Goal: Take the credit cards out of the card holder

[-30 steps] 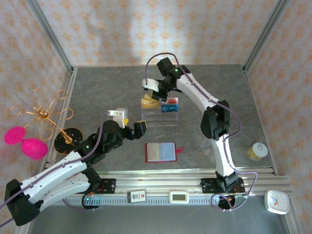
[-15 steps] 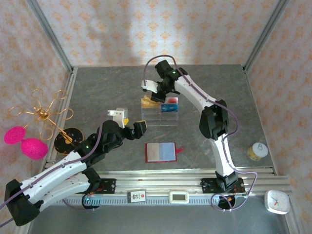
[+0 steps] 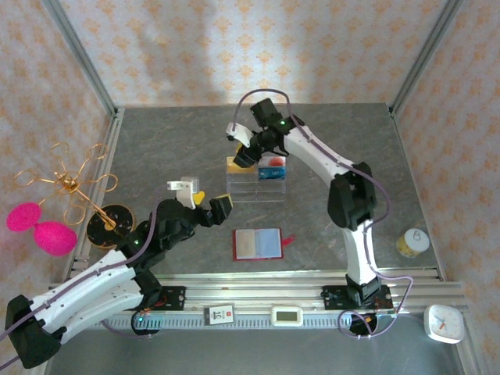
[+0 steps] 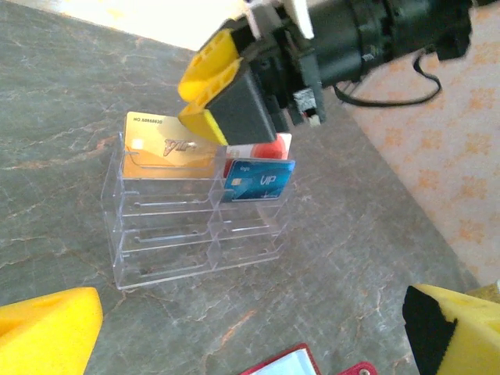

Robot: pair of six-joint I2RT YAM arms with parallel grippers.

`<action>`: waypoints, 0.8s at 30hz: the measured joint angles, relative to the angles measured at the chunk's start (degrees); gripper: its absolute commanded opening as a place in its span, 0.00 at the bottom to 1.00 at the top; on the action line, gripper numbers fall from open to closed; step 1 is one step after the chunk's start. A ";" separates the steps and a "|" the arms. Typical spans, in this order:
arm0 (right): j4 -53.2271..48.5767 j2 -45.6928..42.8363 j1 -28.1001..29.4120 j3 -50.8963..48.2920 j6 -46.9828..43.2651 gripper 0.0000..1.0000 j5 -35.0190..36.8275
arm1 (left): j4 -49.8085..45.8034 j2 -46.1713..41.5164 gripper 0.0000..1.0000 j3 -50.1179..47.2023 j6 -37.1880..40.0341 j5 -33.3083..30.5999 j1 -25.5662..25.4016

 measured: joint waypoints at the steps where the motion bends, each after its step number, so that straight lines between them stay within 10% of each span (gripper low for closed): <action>1: 4.83 -4.07 0.15 -6.08 4.48 0.41 -0.26 | 0.50 -0.70 0.99 -0.66 -0.28 0.22 0.00; 12: 36.24 -34.60 11.45 -50.07 46.82 0.41 16.20 | 5.25 -7.21 0.97 -6.51 -4.52 3.15 0.37; 24: 31.95 -27.65 33.09 -58.14 56.06 0.38 33.18 | 4.42 -7.98 0.82 -9.44 -7.74 3.15 0.37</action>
